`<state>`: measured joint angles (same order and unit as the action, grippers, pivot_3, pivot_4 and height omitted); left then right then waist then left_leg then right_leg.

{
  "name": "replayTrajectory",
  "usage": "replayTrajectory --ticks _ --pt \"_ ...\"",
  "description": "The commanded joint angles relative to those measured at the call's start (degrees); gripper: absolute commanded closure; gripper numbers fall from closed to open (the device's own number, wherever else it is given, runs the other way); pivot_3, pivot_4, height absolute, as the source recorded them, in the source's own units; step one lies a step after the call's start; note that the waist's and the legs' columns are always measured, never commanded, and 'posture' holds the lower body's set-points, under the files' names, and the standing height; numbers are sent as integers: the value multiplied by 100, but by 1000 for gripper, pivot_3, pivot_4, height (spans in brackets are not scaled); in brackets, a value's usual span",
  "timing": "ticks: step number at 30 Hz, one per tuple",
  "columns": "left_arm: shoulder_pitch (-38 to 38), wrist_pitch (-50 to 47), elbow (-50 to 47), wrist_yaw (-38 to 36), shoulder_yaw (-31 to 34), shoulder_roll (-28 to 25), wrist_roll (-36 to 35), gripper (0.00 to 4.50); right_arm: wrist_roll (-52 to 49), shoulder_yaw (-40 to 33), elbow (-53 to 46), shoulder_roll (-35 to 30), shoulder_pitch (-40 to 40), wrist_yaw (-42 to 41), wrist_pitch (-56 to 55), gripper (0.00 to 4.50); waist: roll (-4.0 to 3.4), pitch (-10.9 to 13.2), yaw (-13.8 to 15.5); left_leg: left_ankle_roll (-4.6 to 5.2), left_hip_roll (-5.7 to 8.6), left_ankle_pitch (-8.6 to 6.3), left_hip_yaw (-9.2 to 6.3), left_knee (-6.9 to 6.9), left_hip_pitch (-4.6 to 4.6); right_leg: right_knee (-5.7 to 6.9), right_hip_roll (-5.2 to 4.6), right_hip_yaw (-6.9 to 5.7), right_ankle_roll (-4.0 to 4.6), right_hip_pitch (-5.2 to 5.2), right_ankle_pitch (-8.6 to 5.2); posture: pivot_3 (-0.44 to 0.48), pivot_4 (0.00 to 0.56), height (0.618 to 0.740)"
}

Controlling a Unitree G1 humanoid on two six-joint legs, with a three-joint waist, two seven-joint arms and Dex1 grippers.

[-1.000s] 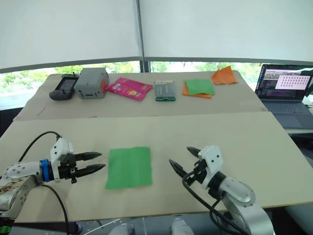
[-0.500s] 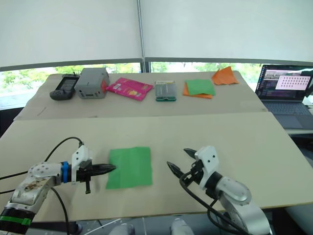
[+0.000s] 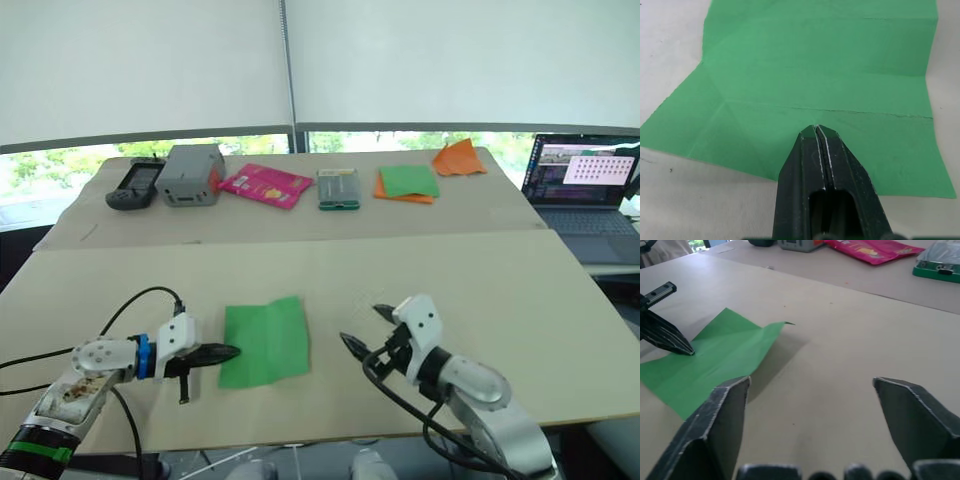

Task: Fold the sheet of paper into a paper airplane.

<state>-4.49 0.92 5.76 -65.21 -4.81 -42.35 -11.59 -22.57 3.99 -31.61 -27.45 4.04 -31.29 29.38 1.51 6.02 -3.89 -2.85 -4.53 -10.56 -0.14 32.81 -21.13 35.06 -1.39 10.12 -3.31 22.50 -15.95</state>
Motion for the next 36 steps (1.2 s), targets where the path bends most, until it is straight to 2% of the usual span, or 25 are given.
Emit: replayTrajectory --ticks 1,8,10,24,36 --pt "258 -119 66 -39 -186 -79 200 4500 103 116 -31 -24 -169 23 70 1481 -3 -3 -4 0 0 0 0 0 0 0 0 0 0 0 0 0 150 740" --pt "397 -35 -12 -9 -210 -146 268 4500 156 397 413 -31 -541 -260 102 3937 -1 -5 -9 -2 0 -5 0 0 0 -1 0 0 -2 0 -1 0 150 740" --pt "433 -58 -55 -8 -213 -147 249 4500 163 471 563 -42 -658 -382 54 4483 -2 -5 -11 -1 0 -5 0 0 2 -1 1 0 -2 0 -1 0 150 740" --pt "620 -67 -268 127 -179 -192 271 4500 1045 1417 2079 172 -1501 -905 -459 4483 -4 -7 -9 3 0 -10 0 1 2 -2 1 0 -4 0 -3 0 150 740" --pt "709 -89 -319 188 -114 -229 253 4500 917 1583 2052 866 -2197 -1102 -290 4483 -5 -6 -11 3 0 -10 0 1 1 0 2 0 -5 1 -3 0 150 740"
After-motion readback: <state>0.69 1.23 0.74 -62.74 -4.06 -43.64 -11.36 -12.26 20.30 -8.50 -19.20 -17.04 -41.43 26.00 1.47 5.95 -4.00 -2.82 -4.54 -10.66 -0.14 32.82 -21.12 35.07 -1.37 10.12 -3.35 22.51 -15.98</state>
